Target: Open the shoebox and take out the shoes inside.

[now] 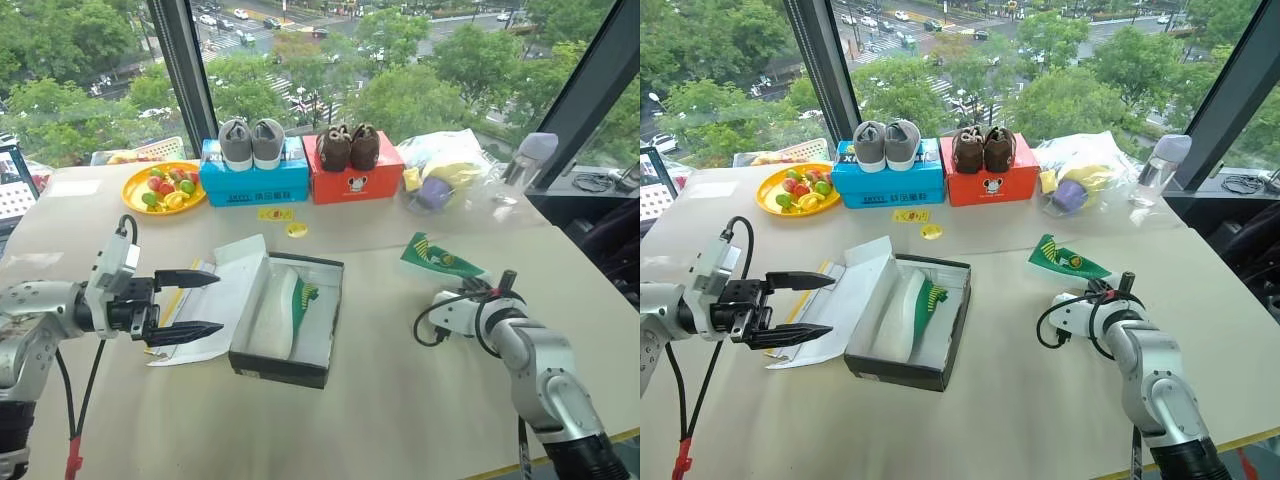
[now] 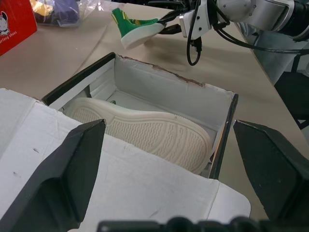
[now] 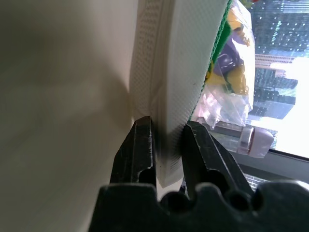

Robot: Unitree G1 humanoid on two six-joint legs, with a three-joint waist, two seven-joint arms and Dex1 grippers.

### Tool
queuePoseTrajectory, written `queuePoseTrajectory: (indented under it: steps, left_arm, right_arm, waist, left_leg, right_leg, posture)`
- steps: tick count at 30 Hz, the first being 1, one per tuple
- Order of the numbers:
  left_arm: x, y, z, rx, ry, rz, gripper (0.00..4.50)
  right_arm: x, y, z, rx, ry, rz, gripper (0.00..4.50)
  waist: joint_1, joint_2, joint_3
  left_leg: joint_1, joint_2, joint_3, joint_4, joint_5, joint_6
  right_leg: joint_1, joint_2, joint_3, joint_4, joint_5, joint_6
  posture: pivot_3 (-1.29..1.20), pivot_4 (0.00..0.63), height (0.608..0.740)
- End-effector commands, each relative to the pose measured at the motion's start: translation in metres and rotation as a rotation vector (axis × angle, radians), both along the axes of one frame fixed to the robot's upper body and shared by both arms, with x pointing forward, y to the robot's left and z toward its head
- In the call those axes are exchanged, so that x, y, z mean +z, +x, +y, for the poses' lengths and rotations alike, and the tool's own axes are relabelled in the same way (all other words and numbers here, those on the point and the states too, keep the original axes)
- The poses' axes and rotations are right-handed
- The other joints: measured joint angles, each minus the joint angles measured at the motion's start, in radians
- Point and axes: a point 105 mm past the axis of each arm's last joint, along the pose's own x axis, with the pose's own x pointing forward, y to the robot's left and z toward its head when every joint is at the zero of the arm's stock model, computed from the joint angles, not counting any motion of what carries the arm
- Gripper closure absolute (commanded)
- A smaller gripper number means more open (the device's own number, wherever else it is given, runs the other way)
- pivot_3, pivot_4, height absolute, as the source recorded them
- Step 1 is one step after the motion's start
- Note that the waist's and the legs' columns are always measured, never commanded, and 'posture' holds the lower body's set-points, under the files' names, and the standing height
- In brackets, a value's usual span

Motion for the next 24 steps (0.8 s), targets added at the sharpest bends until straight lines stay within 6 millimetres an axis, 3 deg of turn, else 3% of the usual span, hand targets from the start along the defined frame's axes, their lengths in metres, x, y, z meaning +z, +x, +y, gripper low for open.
queuePoseTrajectory:
  steps: [1, 4, 11, 16, 19, 22, 24]
  left_arm:
    - [0.008, -0.001, -0.001, -0.020, 0.002, -0.012, 0.00]
    - [0.006, -0.003, 0.000, -0.033, 0.014, -0.003, 0.00]
    - [0.000, -0.004, 0.007, -0.025, 0.059, -0.019, 0.00]
    - [-0.008, -0.006, 0.012, -0.015, 0.087, -0.010, 0.00]
    - [-0.006, -0.006, 0.012, -0.012, 0.085, -0.012, 0.00]
    - [-0.004, -0.007, 0.013, -0.005, 0.081, -0.011, 0.00]
    - [-0.005, -0.007, 0.013, -0.004, 0.082, -0.011, 0.00]
  right_arm:
    - [-0.007, -0.007, 0.006, 0.022, 0.051, 0.075, 1.84]
    - [-0.014, -0.021, 0.017, 0.070, 0.097, 0.183, 0.81]
    - [0.012, -0.039, 0.045, 0.200, 0.267, 0.279, 0.81]
    - [0.054, -0.049, 0.062, 0.343, 0.358, 0.372, 0.81]
    - [0.084, -0.044, 0.070, 0.431, 0.364, 0.373, 0.81]
    - [0.120, -0.024, 0.096, 0.598, 0.322, 0.273, 0.81]
    - [0.122, -0.012, 0.114, 0.684, 0.219, 0.231, 0.81]
  waist:
    - [0.002, 0.000, 0.000]
    - [0.005, -0.001, 0.000]
    - [0.009, -0.001, 0.000]
    - [0.012, 0.000, 0.000]
    - [0.022, 0.000, 0.000]
    - [0.022, 0.000, 0.001]
    - [0.021, 0.000, 0.001]
  left_leg:
    - [0.003, 0.000, 0.000, 0.000, 0.000, 0.001]
    - [0.004, 0.000, 0.000, 0.000, -0.001, 0.001]
    - [0.006, 0.001, 0.000, -0.002, -0.001, 0.001]
    - [0.006, 0.000, 0.000, -0.001, -0.001, 0.001]
    - [0.006, 0.000, 0.000, -0.001, -0.001, 0.002]
    - [0.006, 0.001, 0.001, -0.002, -0.001, 0.002]
    - [0.007, 0.001, 0.001, -0.003, -0.001, 0.002]
  right_leg:
    - [0.002, 0.000, 0.000, -0.001, -0.001, -0.001]
    - [0.003, -0.001, 0.000, 0.000, -0.002, -0.002]
    - [0.004, 0.000, 0.000, -0.001, -0.002, -0.001]
    - [0.004, 0.000, 0.000, -0.001, -0.001, -0.002]
    - [0.004, -0.001, 0.000, -0.001, -0.002, -0.003]
    - [0.003, -0.001, -0.001, -0.001, -0.003, -0.005]
    - [0.003, -0.001, -0.001, -0.001, -0.003, -0.005]
  posture:
    - [0.00, 0.150, 0.731]
    - [0.00, 0.150, 0.731]
    - [0.00, 0.150, 0.731]
    - [0.00, 0.150, 0.731]
    - [0.00, 0.150, 0.731]
    - [0.00, 0.150, 0.731]
    - [0.00, 0.150, 0.731]
